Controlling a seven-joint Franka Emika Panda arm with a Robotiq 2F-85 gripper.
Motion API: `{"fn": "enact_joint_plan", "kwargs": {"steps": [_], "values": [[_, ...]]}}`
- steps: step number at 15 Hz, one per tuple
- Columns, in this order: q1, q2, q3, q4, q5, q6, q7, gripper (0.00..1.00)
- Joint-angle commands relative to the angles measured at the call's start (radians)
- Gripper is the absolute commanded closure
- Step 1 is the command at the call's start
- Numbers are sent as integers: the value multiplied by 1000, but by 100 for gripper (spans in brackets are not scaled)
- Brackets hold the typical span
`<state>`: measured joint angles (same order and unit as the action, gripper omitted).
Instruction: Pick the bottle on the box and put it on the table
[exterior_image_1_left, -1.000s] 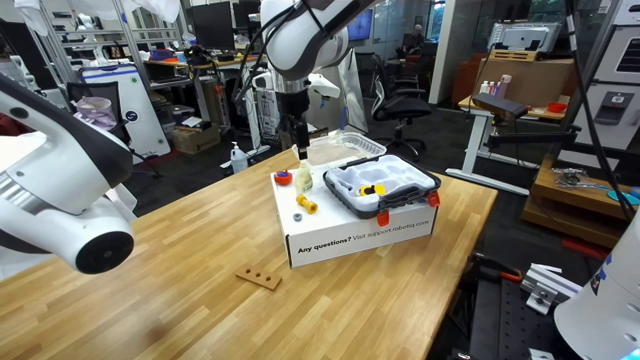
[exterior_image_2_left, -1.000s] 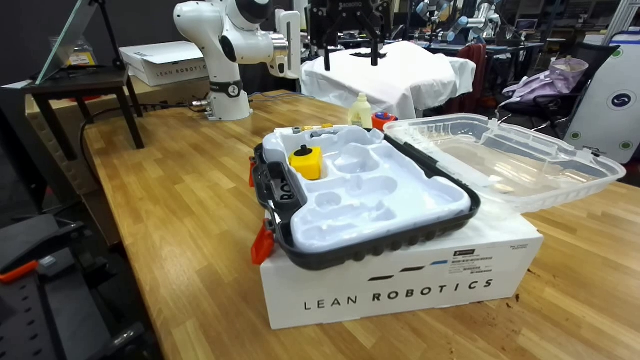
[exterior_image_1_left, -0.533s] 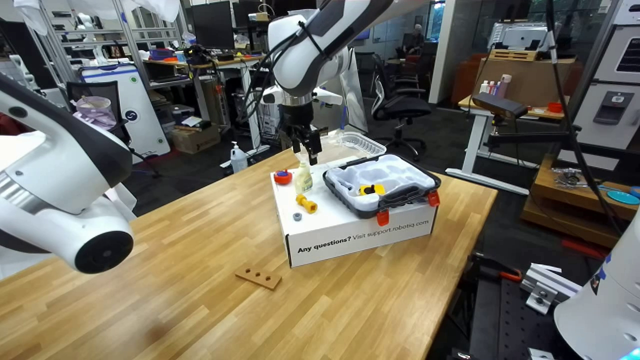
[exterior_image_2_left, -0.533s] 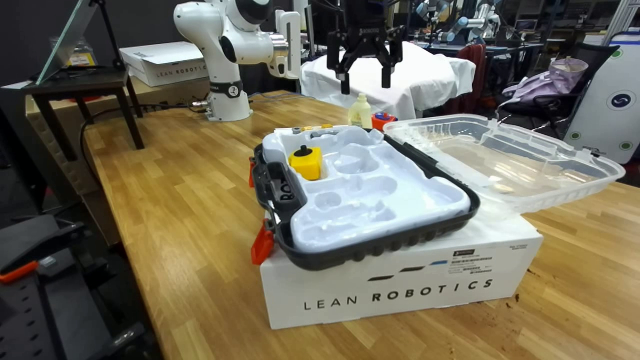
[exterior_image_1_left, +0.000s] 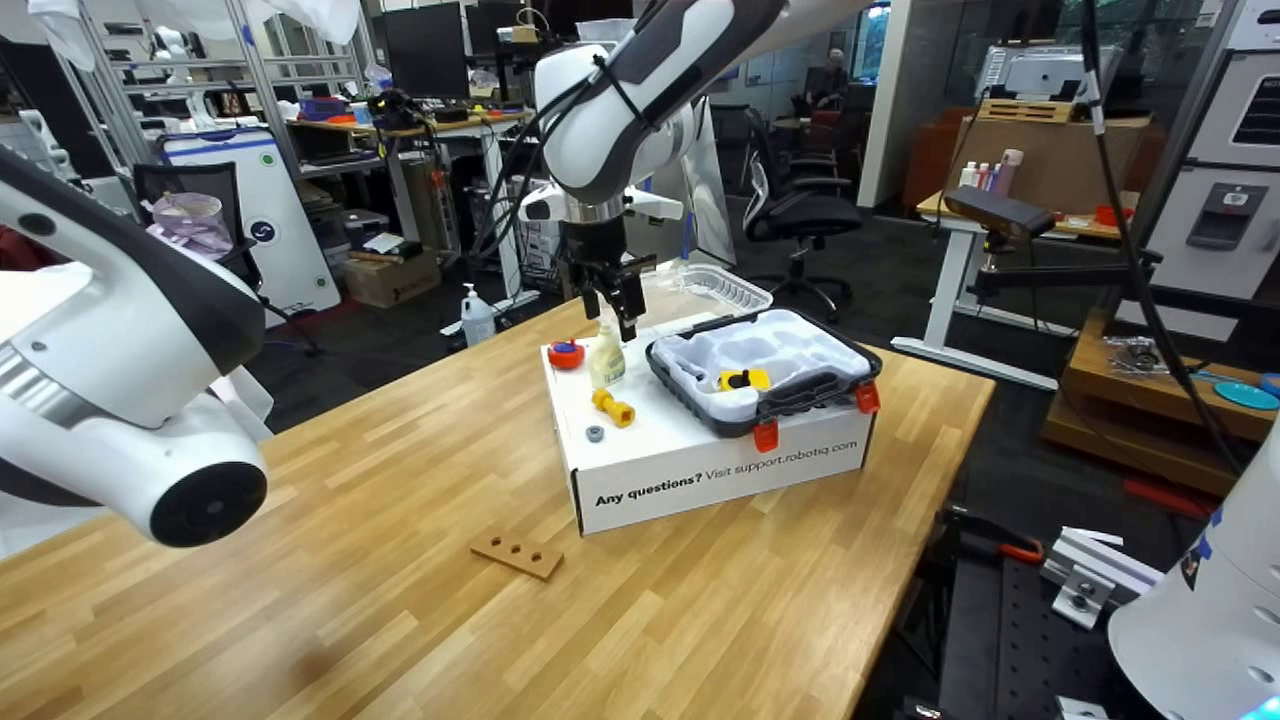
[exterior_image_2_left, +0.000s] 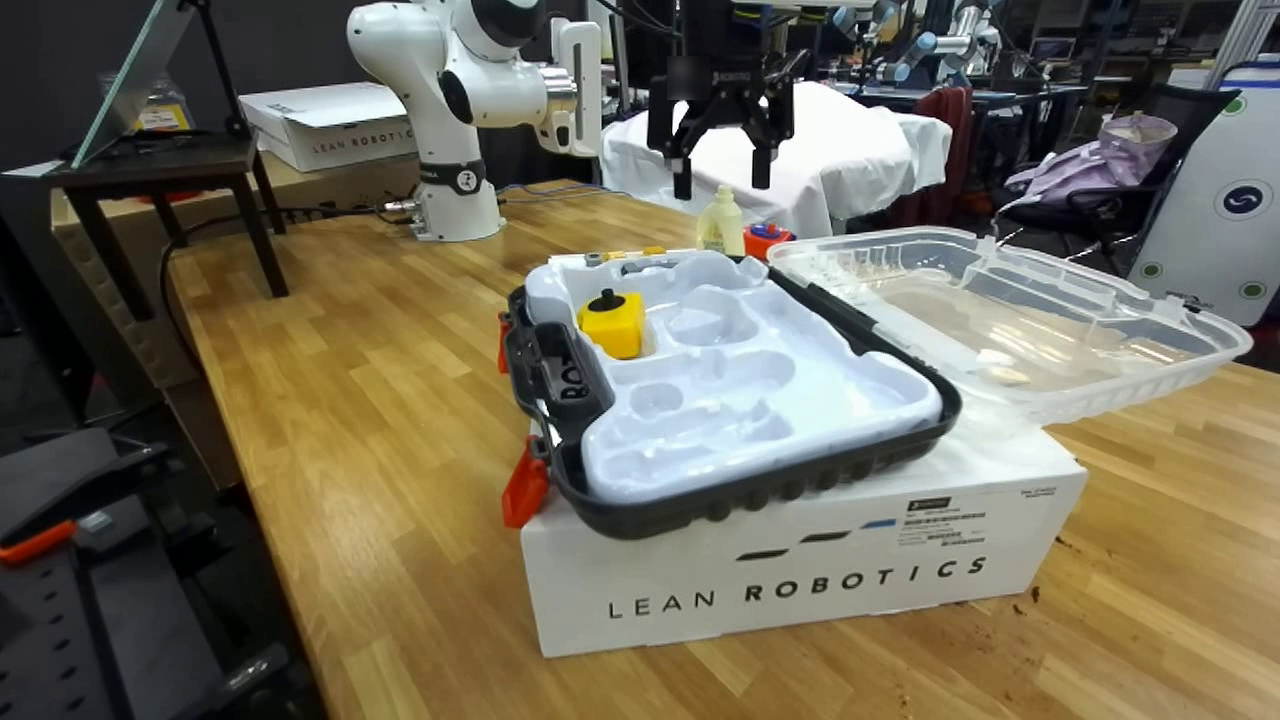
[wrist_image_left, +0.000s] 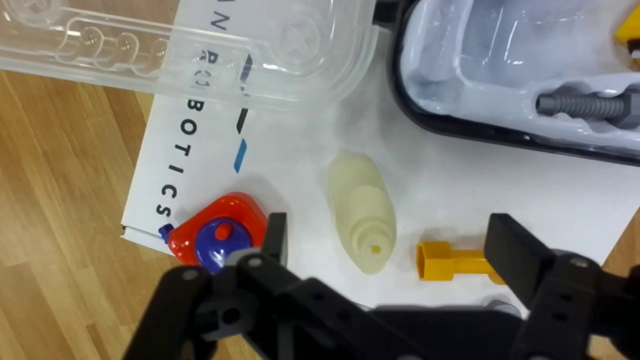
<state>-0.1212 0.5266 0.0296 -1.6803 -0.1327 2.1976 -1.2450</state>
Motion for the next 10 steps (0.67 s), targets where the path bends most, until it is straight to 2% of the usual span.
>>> {"fn": "enact_joint_plan", "kwargs": {"steps": [1, 5, 6, 7, 10], "values": [[-12, 27, 12, 30, 34, -35, -6, 0], [-14, 47, 12, 37, 66, -40, 15, 0], [-15, 52, 13, 40, 72, -41, 17, 3], [-15, 53, 13, 41, 78, -43, 19, 20], [-14, 54, 12, 43, 91, -50, 26, 39]]}}
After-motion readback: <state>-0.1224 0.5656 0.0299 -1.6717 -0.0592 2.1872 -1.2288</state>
